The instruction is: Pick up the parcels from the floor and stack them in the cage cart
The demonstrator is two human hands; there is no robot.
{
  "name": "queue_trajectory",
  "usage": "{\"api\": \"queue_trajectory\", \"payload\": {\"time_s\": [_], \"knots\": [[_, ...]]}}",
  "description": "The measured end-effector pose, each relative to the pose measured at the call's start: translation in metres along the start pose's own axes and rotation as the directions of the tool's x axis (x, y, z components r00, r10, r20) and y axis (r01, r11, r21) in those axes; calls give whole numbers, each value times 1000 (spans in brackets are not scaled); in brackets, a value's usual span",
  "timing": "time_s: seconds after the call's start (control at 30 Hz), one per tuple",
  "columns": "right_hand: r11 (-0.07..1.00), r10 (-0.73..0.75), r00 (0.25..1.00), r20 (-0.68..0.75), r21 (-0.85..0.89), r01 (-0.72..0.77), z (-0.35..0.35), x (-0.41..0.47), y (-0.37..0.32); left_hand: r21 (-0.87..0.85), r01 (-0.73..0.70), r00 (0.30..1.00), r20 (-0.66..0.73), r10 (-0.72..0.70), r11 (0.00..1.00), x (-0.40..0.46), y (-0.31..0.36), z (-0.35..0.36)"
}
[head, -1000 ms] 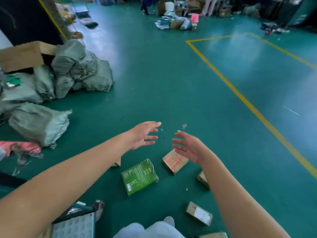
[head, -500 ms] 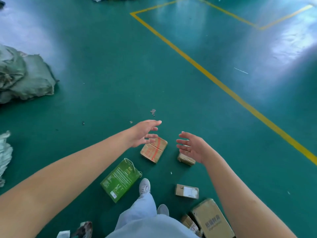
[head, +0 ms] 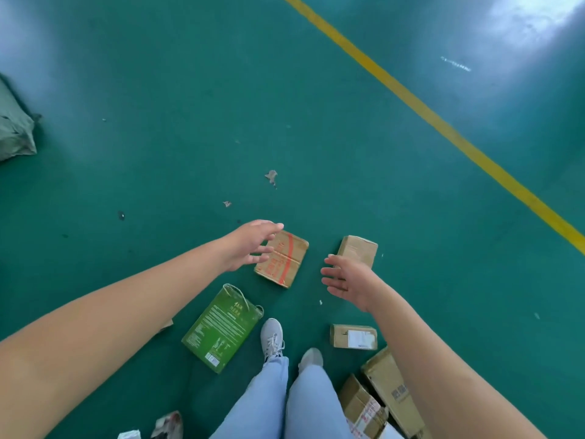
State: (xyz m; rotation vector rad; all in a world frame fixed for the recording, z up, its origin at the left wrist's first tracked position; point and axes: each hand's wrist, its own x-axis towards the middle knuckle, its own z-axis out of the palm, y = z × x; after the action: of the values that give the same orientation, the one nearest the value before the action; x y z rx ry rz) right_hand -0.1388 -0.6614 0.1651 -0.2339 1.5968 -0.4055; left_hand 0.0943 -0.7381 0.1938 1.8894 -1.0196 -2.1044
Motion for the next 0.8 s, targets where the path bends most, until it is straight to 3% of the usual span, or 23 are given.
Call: {"api": "queue_trajectory", "payload": {"time_s": [0.37,0.8], "knots": [[983,160,986,43,-103,-155,35,220,11,-13,178,982,-65,-178,984,210,-56,-43],[933,294,954,-61,-199,-300,58,518,127,75,339,936,-126,-329,938,478,-229,-63]]}}
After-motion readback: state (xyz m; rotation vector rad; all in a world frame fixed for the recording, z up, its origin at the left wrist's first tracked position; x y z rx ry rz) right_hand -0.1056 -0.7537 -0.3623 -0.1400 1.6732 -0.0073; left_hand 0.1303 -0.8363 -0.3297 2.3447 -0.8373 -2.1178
